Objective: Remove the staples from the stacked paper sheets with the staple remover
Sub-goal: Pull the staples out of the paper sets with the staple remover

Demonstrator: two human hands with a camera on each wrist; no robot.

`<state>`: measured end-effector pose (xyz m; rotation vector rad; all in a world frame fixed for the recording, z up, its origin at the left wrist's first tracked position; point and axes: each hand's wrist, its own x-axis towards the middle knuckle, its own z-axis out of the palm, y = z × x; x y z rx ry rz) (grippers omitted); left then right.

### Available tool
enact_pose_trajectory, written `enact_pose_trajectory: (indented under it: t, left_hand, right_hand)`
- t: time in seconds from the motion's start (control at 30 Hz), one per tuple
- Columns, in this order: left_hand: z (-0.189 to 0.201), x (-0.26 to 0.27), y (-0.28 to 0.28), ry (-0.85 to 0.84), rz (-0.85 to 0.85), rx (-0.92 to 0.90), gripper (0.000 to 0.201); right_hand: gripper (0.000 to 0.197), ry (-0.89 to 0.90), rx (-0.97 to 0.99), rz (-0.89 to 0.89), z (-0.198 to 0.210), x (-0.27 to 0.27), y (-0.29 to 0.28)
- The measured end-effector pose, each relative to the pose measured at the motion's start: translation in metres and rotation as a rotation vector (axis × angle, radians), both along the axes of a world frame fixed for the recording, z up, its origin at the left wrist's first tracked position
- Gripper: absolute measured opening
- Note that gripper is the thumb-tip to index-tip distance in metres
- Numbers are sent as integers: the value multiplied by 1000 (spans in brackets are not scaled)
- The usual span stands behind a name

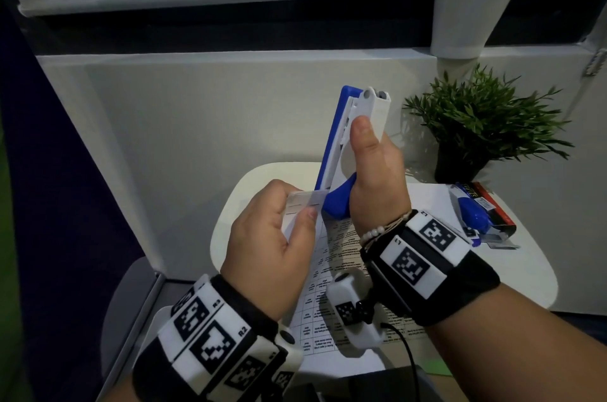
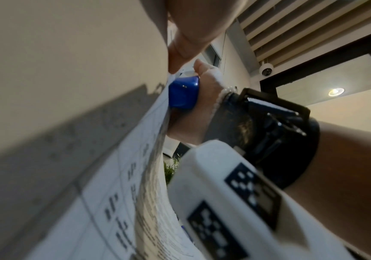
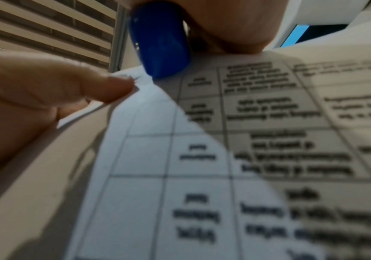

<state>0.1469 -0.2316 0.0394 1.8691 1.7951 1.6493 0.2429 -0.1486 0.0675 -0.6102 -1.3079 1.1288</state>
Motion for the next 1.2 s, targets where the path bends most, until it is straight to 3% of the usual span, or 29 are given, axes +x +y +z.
enact_pose_trajectory:
  t: [0.1, 0.23, 0.37, 0.47, 0.57, 0.67, 0.73, 0.87, 0.97, 1.07, 1.13, 1.2]
  left_hand:
    - [-3, -8, 3, -34, 36, -34, 12]
    - [-11, -21, 12, -108, 128, -88, 22]
    - [-20, -27, 19, -218, 117, -142, 22]
    - [-28, -28, 19, -194, 16, -127, 25]
    - [-36, -38, 19, 88, -70, -16, 34]
    - [-49, -48, 19, 429, -220, -15, 42]
    - [-58, -52, 19, 597, -297, -32, 40]
    - [-76, -54, 12, 697, -422, -89, 40]
    - [-83, -55, 4, 700, -428, -157, 17]
    - [-89, -55, 1, 645, -386, -145, 16]
    - [-88, -51, -3, 500, -302, -150, 15]
    - [-81, -43, -6, 184, -133, -196, 14]
  right_hand:
    - [46, 65, -111, 43, -5, 4, 4]
    - [31, 191, -215, -72, -3, 19, 13]
    - [51, 155, -251, -112, -11, 26, 17]
    - [51, 143, -301, -123, -23, 29, 17]
    - [57, 157, -382, -130, -40, 31, 20]
    - [102, 153, -507, -160, -69, 33, 21]
    - [114, 160, -600, -174, -97, 37, 23]
    - [105, 202, -740, -172, -121, 46, 19]
    - [98, 167, -711, -153, -121, 48, 15]
    - [86, 123, -641, -135, -118, 48, 11]
    - [61, 106, -572, -113, -115, 50, 8]
    - [28, 99, -528, -85, -112, 53, 9]
